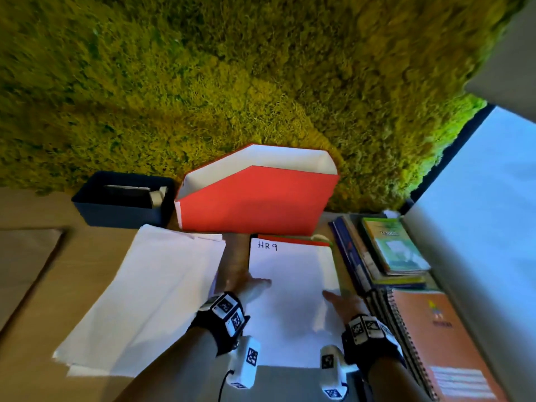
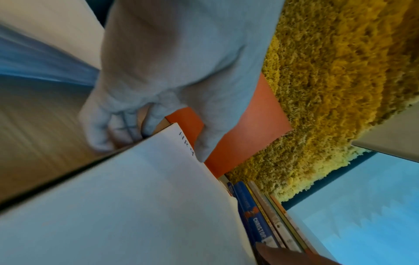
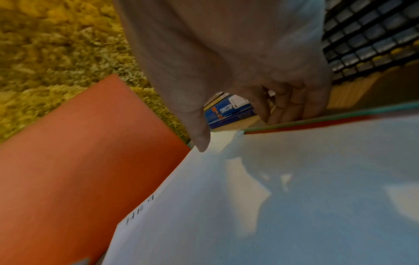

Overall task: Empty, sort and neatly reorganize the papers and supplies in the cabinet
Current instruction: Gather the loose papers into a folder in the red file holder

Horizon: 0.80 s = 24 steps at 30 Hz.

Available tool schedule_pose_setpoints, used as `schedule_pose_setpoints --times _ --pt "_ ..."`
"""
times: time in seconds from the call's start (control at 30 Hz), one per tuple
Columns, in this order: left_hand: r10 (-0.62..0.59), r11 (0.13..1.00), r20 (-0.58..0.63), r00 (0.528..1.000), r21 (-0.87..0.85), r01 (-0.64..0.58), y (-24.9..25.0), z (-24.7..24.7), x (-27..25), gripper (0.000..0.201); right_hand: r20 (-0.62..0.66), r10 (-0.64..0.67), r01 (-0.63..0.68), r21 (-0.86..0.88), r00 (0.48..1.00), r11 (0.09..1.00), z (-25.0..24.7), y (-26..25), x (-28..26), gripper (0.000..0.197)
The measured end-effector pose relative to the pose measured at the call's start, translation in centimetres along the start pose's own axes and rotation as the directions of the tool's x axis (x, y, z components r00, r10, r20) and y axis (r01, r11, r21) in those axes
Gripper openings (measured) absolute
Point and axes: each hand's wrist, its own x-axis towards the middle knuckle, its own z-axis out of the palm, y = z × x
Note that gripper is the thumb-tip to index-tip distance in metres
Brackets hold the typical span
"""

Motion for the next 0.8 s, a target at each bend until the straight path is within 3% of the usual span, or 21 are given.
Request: schedule_pose_setpoints --times 0.07,0.17,0.27,0.33,0.37,0.43,0.53,0.6,0.67,0.8 --pt "-0.044 0.995 0.046 0.998 -0.089 0.048 -0.4 0.2 0.9 0.064 0.061 -0.005 0.001 0.059 0.998 0.998 -0.2 0.9 1.7 0.068" --pt "-0.071 0.975 -0.073 0.995 -0.216 0.054 -0.8 0.5 2.1 0.053 0.08 -0.03 0.019 0.138 0.996 0.99 0.8 3.0 5.0 0.082" --pt "-0.025 0.96 -0.221 0.975 -0.279 -0.038 -1.1 1.1 2.4 0.07 0.012 -0.112 0.102 0.329 0.994 0.939 3.2 6.8 9.9 0.084" --pt "0.118 0.928 -0.317 0.941 -0.301 -0.217 -0.5 0.8 1.4 0.061 -0.075 -0.169 0.185 0.4 0.983 0.898 3.0 6.5 8.2 0.089" --pt "0.204 0.888 -0.361 0.91 -0.323 -0.327 0.1 0.5 0.8 0.055 -0.151 -0.211 0.257 0.44 0.966 0.86 2.0 4.8 5.3 0.083" --pt "0.358 0.784 -0.444 0.821 -0.334 -0.523 1.5 -0.3 -0.6 0.064 -0.272 -0.289 0.387 0.455 0.918 0.802 0.2 1.8 0.7 0.064" --pt "0.479 0.596 -0.486 0.731 -0.432 -0.677 4.3 -1.3 -3.1 0.055 -0.361 -0.535 0.645 0.432 0.764 0.631 -1.9 -1.5 -2.8 0.032" --pt "0.571 0.498 -0.472 0.672 -0.451 -0.74 5.9 -1.9 -4.3 0.052 -0.381 -0.61 0.718 0.412 0.695 0.561 -2.2 -2.9 -3.0 0.028" --pt "0.615 0.487 -0.462 0.64 -0.416 -0.768 6.3 -2.3 -4.5 0.054 -0.351 -0.598 0.692 0.417 0.721 0.59 -1.4 -3.2 -2.0 0.028" --pt "0.572 0.59 -0.433 0.697 -0.373 -0.716 4.0 -2.4 -3.3 0.063 -0.163 -0.516 0.537 0.37 0.841 0.758 1.6 -1.2 0.6 0.034"
